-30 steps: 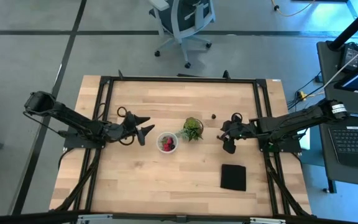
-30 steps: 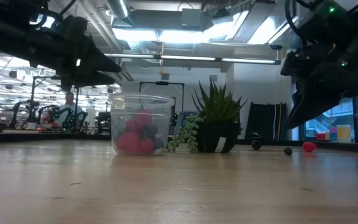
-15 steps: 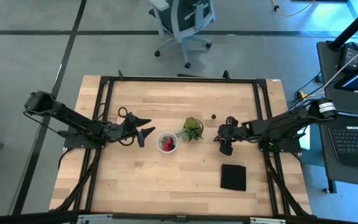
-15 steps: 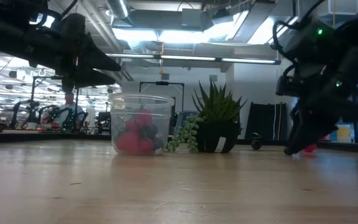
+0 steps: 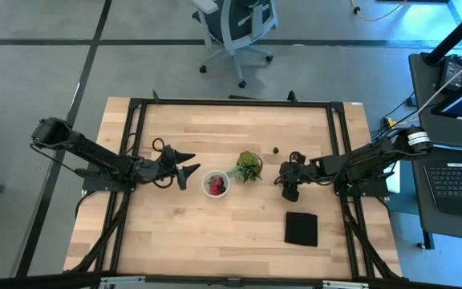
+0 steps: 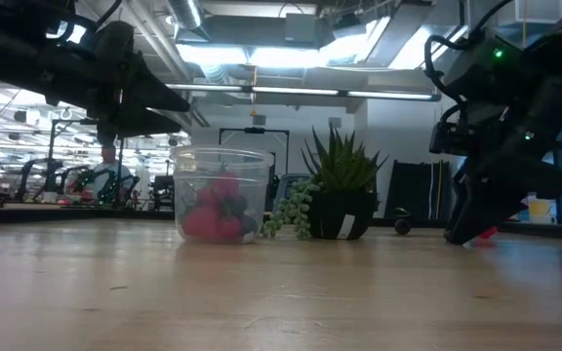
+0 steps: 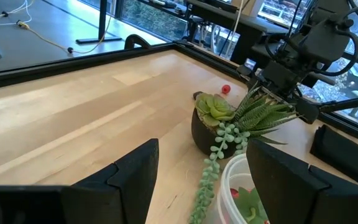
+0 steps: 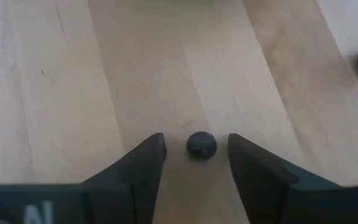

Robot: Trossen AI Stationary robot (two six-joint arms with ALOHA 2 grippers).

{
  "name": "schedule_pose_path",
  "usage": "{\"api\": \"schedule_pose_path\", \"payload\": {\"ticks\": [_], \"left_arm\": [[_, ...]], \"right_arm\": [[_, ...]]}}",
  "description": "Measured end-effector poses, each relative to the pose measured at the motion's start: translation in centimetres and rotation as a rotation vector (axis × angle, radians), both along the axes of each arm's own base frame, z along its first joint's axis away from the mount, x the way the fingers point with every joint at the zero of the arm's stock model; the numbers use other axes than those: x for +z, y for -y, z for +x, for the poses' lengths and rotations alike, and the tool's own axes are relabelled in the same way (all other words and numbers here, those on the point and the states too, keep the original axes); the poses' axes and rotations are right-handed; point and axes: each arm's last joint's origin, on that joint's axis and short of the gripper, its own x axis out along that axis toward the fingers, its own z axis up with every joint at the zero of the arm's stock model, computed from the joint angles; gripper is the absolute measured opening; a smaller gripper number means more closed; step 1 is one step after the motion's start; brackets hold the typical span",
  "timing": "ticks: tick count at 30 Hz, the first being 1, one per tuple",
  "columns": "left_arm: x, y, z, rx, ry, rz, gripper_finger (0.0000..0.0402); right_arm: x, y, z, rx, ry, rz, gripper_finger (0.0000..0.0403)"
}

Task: Pick and placing Produce into tupperware
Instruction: Put the blueberry into the transparent container

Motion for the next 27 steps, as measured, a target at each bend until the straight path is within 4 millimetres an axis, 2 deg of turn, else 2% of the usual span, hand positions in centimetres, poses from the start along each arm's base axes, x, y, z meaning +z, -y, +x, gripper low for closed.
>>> {"api": "schedule_pose_path", "payload": {"ticks": [8,18,24,27], "left_arm": [[0.0,0.0,0.0,0.000,0.000,0.000,0.0236],[0.0,0.0,0.0,0.000,-0.001,0.000,0.0236],[0.0,0.0,0.0,-0.002,-0.005,0.008,0.0236],[0.0,0.0,0.0,-0.002,-0.005,0.009,0.0236]], "right_arm": [[-0.1,0.0,0.0,0.007,-0.004,0.002,0.0119],[-0.1,0.0,-0.1,0.004,-0.009,-0.002,0.0060],[0.0,0.0,0.0,0.000,-0.013,0.001,0.0051],[0.9,0.0,0.4,0.000,-0.045,-0.001,0.0048]]}}
